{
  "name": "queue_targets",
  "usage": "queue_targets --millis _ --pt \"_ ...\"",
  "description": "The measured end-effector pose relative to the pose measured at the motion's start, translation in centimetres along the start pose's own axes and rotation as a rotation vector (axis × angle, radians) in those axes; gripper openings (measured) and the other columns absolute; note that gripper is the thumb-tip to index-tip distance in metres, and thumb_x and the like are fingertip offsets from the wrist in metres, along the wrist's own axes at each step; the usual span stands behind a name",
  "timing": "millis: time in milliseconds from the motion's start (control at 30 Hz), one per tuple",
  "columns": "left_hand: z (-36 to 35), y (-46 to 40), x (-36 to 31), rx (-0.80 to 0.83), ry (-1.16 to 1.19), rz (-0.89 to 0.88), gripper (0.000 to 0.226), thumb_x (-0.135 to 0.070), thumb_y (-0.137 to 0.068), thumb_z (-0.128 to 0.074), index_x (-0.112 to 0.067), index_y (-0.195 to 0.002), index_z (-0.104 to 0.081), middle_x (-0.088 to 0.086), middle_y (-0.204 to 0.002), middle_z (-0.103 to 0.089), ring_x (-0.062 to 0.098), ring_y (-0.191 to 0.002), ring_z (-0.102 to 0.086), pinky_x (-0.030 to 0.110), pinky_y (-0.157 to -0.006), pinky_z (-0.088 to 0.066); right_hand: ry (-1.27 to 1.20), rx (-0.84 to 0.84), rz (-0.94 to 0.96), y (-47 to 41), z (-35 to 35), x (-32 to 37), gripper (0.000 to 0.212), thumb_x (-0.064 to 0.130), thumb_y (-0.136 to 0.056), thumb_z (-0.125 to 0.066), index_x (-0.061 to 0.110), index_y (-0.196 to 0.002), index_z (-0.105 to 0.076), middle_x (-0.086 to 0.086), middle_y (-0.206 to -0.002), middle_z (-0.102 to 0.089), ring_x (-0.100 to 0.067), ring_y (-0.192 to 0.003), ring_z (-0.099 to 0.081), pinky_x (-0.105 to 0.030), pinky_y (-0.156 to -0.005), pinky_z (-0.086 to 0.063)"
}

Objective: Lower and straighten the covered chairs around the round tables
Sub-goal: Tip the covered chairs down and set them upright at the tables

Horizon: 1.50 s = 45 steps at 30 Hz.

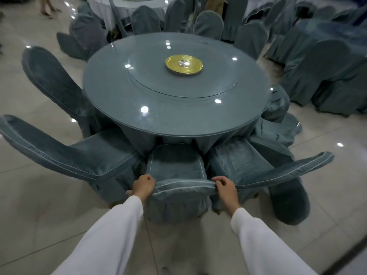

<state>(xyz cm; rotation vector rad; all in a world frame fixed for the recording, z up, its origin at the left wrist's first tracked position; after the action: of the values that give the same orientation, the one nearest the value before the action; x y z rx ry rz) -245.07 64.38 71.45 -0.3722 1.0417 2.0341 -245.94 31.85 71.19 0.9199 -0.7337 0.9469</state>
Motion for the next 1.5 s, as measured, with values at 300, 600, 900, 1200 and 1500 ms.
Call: queue_targets --millis 300,600,900,1200,1500 --pt "-6.2 2.5 -11.3 0.192 -0.288 -0.241 0.026 -0.035 -0.094 -0.047 -0.019 -0.096 -0.067 0.003 -0.105 -0.068 0.027 -0.098 -0.058 0.048 -0.106 -0.038 0.137 0.198 0.054 -0.8 7.6 -0.3 0.02 0.01 -0.096 -0.061 0.022 -0.101 -0.076 0.012 -0.099 -0.074 -0.003 -0.094 -0.067 -0.017 -0.079 -0.051" --pt "-20.7 8.1 -24.8 0.309 0.011 -0.433 0.02 -0.015 -0.097 -0.055 -0.007 -0.091 -0.072 0.008 -0.083 -0.075 0.017 -0.072 -0.066 0.022 -0.062 -0.052 0.023 0.258 -0.148 -4.5 24.1 -6.0 0.019 0.006 -0.102 -0.053 0.007 -0.11 -0.07 -0.015 -0.099 -0.078 -0.019 -0.084 -0.071 -0.019 -0.062 -0.052" --pt "-34.2 12.8 -37.7 0.297 0.076 -0.488 0.017 -0.015 -0.093 -0.058 -0.008 -0.087 -0.072 0.007 -0.079 -0.075 0.013 -0.067 -0.065 0.025 -0.066 -0.052 -0.025 0.107 -0.217 -9.8 41.5 -12.5 0.02 0.012 -0.102 -0.052 0.012 -0.109 -0.072 -0.006 -0.094 -0.079 -0.015 -0.08 -0.07 -0.034 -0.071 -0.052" --pt "-44.5 13.5 -46.4 0.384 0.025 -0.514 0.018 -0.013 -0.097 -0.056 -0.005 -0.089 -0.07 0.012 -0.081 -0.075 0.018 -0.07 -0.07 0.023 -0.064 -0.054 -0.074 0.002 -0.266 -16.1 51.6 -15.7 0.022 0.02 -0.106 -0.049 0.021 -0.108 -0.07 -0.004 -0.097 -0.077 -0.024 -0.095 -0.072 -0.034 -0.084 -0.061" --pt "-55.0 8.5 -55.0 0.468 0.063 -0.412 0.019 -0.014 -0.099 -0.052 -0.007 -0.091 -0.068 0.013 -0.084 -0.074 0.014 -0.063 -0.064 0.02 -0.051 -0.046 -0.056 -0.016 -0.351 -25.8 56.9 -17.4 0.022 0.02 -0.106 -0.048 0.019 -0.11 -0.069 -0.003 -0.098 -0.075 -0.02 -0.092 -0.072 -0.028 -0.077 -0.059"
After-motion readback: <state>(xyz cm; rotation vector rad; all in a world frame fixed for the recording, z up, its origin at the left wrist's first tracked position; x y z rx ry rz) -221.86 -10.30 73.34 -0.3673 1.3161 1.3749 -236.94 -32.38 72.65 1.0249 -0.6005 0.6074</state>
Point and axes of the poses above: each hand's wrist, its own y-axis away from the middle knuckle, its own z-axis out of the back of the hand, x = y × z, the point moved 3 cm from there along -y, towards the middle knuckle
